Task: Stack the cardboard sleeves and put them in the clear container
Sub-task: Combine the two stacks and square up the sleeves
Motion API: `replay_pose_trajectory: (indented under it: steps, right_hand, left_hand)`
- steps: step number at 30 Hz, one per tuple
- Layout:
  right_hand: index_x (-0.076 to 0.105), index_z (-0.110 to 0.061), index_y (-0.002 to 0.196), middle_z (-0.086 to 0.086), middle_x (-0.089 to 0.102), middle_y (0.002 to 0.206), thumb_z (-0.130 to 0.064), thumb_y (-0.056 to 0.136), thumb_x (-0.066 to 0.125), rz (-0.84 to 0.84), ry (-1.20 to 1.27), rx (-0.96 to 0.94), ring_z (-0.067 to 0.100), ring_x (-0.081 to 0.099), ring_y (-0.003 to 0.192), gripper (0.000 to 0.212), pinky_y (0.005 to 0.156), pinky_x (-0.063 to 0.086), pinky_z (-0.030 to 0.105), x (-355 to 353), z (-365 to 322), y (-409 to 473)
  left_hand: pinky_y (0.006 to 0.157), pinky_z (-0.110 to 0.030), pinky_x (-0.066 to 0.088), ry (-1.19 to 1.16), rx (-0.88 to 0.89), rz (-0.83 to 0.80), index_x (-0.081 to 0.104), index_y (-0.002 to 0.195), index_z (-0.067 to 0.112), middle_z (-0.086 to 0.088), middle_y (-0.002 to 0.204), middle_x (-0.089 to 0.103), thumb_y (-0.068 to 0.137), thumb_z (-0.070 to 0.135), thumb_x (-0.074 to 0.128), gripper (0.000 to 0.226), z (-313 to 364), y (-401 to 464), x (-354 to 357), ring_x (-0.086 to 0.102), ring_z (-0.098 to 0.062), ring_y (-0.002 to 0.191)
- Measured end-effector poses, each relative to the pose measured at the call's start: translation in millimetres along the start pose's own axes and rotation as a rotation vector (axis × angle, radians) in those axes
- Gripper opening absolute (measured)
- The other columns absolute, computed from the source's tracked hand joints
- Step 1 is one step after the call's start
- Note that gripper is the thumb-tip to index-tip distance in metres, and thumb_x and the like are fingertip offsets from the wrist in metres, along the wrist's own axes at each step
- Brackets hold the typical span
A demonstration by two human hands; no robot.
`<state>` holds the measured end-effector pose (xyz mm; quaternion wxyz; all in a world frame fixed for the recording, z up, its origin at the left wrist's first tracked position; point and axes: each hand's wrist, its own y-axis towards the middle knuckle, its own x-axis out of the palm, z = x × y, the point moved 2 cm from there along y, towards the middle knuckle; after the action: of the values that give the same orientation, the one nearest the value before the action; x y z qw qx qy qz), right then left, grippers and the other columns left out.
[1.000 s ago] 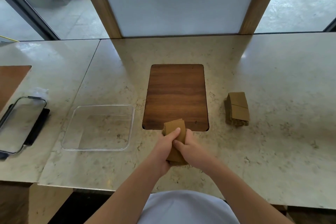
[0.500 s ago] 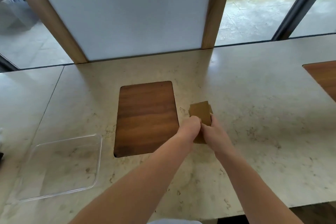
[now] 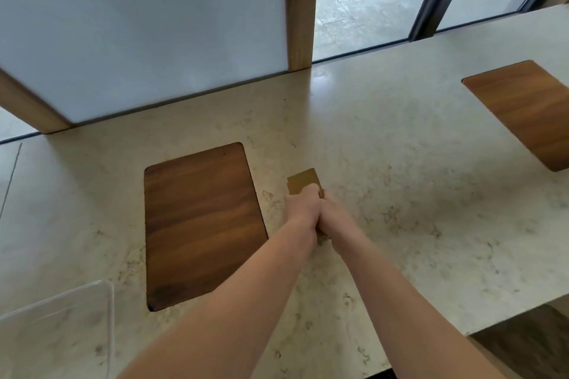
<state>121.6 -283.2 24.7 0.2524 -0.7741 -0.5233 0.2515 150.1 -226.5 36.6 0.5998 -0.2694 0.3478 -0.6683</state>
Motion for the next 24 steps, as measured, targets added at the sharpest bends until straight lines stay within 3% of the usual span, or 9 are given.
replay_pose_trajectory:
  steps: [3,6,8,10,13,16,19,22,24]
  right_hand:
    - [0.054,-0.016,0.103,0.006,0.055,0.097,-0.019,0.102,0.045,-0.019,-0.043,0.041,0.024,0.055,0.095,0.01,0.085,0.049,0.036,3.5,11.8,13.8]
    - [0.028,-0.034,0.082,-0.008,0.034,0.083,-0.01,0.1,0.038,-0.049,0.025,0.086,0.018,0.038,0.105,0.032,0.087,0.035,0.033,5.1,27.5,28.6]
    - [0.042,-0.028,0.095,-0.003,0.044,0.089,-0.014,0.09,0.043,-0.032,0.021,0.071,0.02,0.042,0.112,0.015,0.092,0.037,0.037,2.4,26.6,26.4]
    - [0.053,-0.011,0.126,0.012,0.061,0.118,-0.023,0.073,0.046,-0.017,0.018,0.09,0.026,0.053,0.126,0.055,0.1,0.046,0.041,-1.6,17.0,13.7]
    - [0.034,-0.012,0.156,0.017,0.055,0.145,-0.034,0.073,0.055,0.034,-0.027,0.103,0.033,0.057,0.129,0.088,0.101,0.051,0.044,-9.2,11.8,6.2]
    - [0.03,-0.016,0.159,0.011,0.05,0.15,-0.04,0.085,0.066,0.073,0.007,0.071,0.026,0.055,0.128,0.086,0.093,0.048,0.039,-12.6,16.2,4.0]
    - [0.044,-0.016,0.15,0.009,0.065,0.132,-0.046,0.067,0.069,0.057,0.035,0.067,0.023,0.065,0.112,0.092,0.083,0.053,0.035,-10.6,21.3,0.3]
    - [0.058,-0.016,0.133,0.003,0.073,0.107,-0.041,0.072,0.069,0.044,0.031,0.033,0.016,0.071,0.09,0.067,0.062,0.051,0.025,-8.3,20.8,-0.5]
    - [0.053,-0.018,0.139,-0.001,0.07,0.113,-0.043,0.081,0.07,0.062,0.039,0.03,0.013,0.067,0.091,0.065,0.06,0.048,0.025,-8.6,18.7,1.2]
  left_hand:
    - [0.066,-0.031,0.042,0.052,-0.005,-0.012,0.06,0.133,0.001,-0.015,0.125,0.066,0.09,0.027,0.052,0.052,-1.8,2.1,-0.7,0.06,-0.025,0.101]
    - [0.059,-0.03,0.038,0.081,-0.028,-0.037,0.06,0.133,-0.001,-0.01,0.111,0.064,0.09,0.024,0.052,0.05,-4.3,4.5,-3.9,0.056,-0.019,0.087]
    - [0.06,-0.03,0.038,0.082,-0.026,-0.039,0.061,0.13,-0.001,-0.009,0.107,0.062,0.09,0.023,0.052,0.048,-4.2,5.7,-5.5,0.056,-0.02,0.088]
    - [0.064,-0.03,0.041,0.073,-0.029,-0.041,0.063,0.124,0.001,-0.008,0.105,0.063,0.091,0.022,0.051,0.041,-4.3,4.9,-6.4,0.057,-0.019,0.088]
    - [0.072,-0.034,0.045,0.041,-0.031,-0.052,0.067,0.112,0.005,-0.009,0.098,0.064,0.089,0.024,0.053,0.033,-6.8,3.4,-9.9,0.059,-0.023,0.086]
    - [0.075,-0.036,0.045,0.004,-0.028,-0.044,0.068,0.113,0.006,-0.01,0.103,0.069,0.089,0.03,0.054,0.037,-9.7,6.3,-14.7,0.06,-0.023,0.09]
    - [0.084,-0.039,0.05,-0.042,-0.055,-0.029,0.064,0.12,0.013,-0.01,0.12,0.07,0.09,0.038,0.057,0.04,-11.6,4.8,-17.7,0.064,-0.024,0.106]
    - [0.068,-0.032,0.047,-0.09,-0.066,-0.059,0.068,0.111,0.019,-0.004,0.108,0.074,0.092,0.041,0.058,0.031,-13.2,2.0,-19.5,0.067,-0.018,0.093]
    - [0.062,-0.031,0.043,-0.095,-0.084,-0.066,0.067,0.099,0.024,0.001,0.097,0.072,0.095,0.044,0.055,0.024,-14.3,0.6,-22.0,0.064,-0.015,0.087]
